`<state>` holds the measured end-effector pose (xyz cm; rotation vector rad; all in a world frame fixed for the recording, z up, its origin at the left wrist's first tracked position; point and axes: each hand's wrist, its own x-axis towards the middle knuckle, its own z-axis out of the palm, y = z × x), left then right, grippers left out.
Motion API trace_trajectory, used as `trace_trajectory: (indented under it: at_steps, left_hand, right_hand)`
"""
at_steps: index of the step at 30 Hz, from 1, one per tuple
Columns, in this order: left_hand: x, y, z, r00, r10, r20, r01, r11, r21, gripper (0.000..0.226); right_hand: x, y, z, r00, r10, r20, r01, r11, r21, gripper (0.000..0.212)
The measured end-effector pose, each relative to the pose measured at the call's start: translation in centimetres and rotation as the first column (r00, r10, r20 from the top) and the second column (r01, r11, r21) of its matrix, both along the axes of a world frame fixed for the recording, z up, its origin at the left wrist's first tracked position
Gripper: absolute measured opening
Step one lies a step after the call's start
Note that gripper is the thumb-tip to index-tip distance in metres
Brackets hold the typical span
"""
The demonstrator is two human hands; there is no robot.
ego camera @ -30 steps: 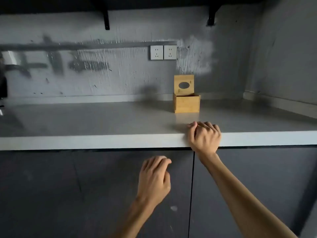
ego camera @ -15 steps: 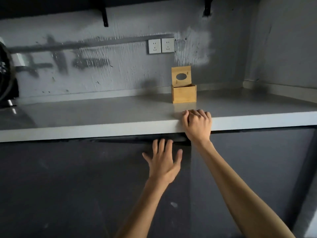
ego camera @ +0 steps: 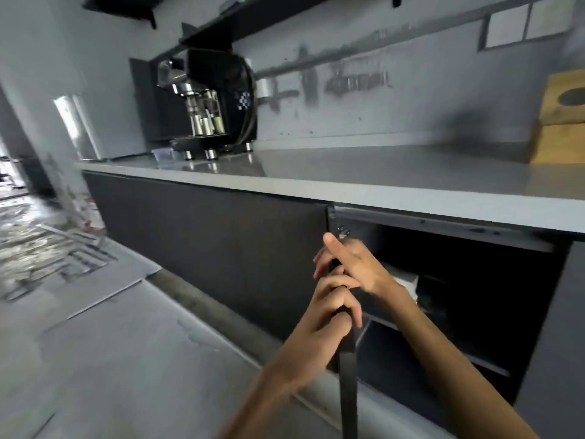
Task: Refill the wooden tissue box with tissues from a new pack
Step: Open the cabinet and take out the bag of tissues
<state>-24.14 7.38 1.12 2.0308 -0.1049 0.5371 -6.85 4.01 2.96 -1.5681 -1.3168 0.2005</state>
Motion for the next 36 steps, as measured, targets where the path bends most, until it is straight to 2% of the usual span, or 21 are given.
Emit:
trace_trajectory:
  at_steps: [4,6,7,9,11,12,14,15,18,19,20,21,23,25,27,29,30,32,34,36]
  left_hand:
    - [-5.0,5.7,2.4,0.959,0.085,-0.27,-0.09,0.996,-0.004,0.025]
    - [-6.1,7.8,5.0,0.874,0.216,-0.435,-0.228,0.973,0.027,0.041]
    - [-5.9,9.0,6.0,0.814,0.3,-0.498,-0.288,0.952,0.102,0.049]
    - [-4.4,11.7,7.1,0.684,0.498,-0.534,-0.339,0.864,0.372,0.048]
    - [-2.6,13.9,6.5,0.533,0.71,-0.461,-0.383,0.688,0.617,0.039]
    - [-1.9,15.1,5.6,0.444,0.819,-0.363,-0.428,0.55,0.718,0.039]
    - [-0.9,17.0,3.5,0.3,0.947,-0.117,-0.535,0.268,0.801,0.039]
    - [-0.8,17.3,2.7,0.265,0.963,-0.044,-0.553,0.189,0.812,0.036]
    - [-0.5,18.1,1.9,0.225,0.965,0.137,-0.608,0.029,0.794,0.037]
    - [-0.3,18.1,2.4,0.214,0.964,0.155,-0.605,0.006,0.796,0.042]
    - [0.2,18.0,3.1,0.218,0.971,0.094,-0.591,0.055,0.805,0.047]
    - [1.0,18.0,3.4,0.235,0.971,0.029,-0.555,0.109,0.825,0.05]
    - [2.9,18.2,3.4,0.282,0.959,0.02,-0.504,0.131,0.854,0.056]
    - [5.6,17.7,3.4,0.342,0.939,0.045,-0.486,0.136,0.863,0.062]
    - [8.9,16.9,2.8,0.39,0.919,0.055,-0.495,0.159,0.854,0.062]
    - [12.9,15.7,2.4,0.387,0.922,0.017,-0.515,0.201,0.834,0.062]
    - [14.7,15.3,2.4,0.387,0.922,0.009,-0.516,0.208,0.831,0.063]
    - [17.4,14.7,2.0,0.391,0.92,0.027,-0.53,0.201,0.824,0.061]
    - [18.4,14.9,1.1,0.394,0.915,0.083,-0.557,0.166,0.813,0.053]
    - [18.5,15.7,-0.3,0.382,0.893,0.239,-0.606,0.047,0.794,0.045]
  right_hand:
    - [-2.0,5.8,-3.9,0.965,-0.195,0.175,0.138,0.946,0.295,0.058]
    - [-3.0,9.2,-4.6,0.928,-0.323,0.186,0.222,0.881,0.419,0.058]
    - [-3.4,10.8,-4.8,0.902,-0.387,0.195,0.261,0.844,0.469,0.058]
    - [-4.5,14.2,-4.9,0.84,-0.496,0.222,0.346,0.803,0.485,0.059]
    - [-5.2,17.2,-4.6,0.752,-0.582,0.309,0.442,0.793,0.419,0.055]
    - [-5.6,18.4,-4.3,0.716,-0.594,0.366,0.474,0.799,0.369,0.052]
    - [-5.7,20.0,-3.7,0.664,-0.592,0.458,0.516,0.805,0.292,0.047]
    - [-5.7,20.4,-3.4,0.652,-0.583,0.486,0.52,0.809,0.273,0.045]
    - [-5.3,20.8,-3.0,0.606,-0.592,0.532,0.505,0.803,0.317,0.037]
    - [-5.2,20.7,-2.8,0.612,-0.582,0.535,0.474,0.812,0.341,0.035]
    - [-5.0,20.6,-2.6,0.638,-0.566,0.523,0.435,0.825,0.361,0.033]
    - [-4.8,20.4,-2.9,0.684,-0.543,0.487,0.388,0.836,0.388,0.033]
    - [-4.5,18.5,-4.3,0.813,-0.44,0.381,0.3,0.877,0.375,0.033]
    - [-3.4,14.6,-8.2,0.922,-0.365,0.129,0.309,0.895,0.321,0.034]
    - [-2.5,9.4,-14.2,0.91,-0.374,-0.177,0.402,0.902,0.157,0.04]
    - [-1.2,4.0,-19.8,0.806,-0.406,-0.431,0.423,0.904,-0.063,0.037]
    - [-0.2,1.4,-21.7,0.739,-0.434,-0.515,0.421,0.895,-0.151,0.027]
    - [2.5,-3.2,-23.4,0.635,-0.505,-0.585,0.425,0.86,-0.282,0.01]
    - [5.0,-6.5,-23.4,0.516,-0.549,-0.658,0.485,0.82,-0.305,0.016]
    - [7.9,-7.9,-22.5,0.284,-0.503,-0.817,0.556,0.78,-0.287,0.018]
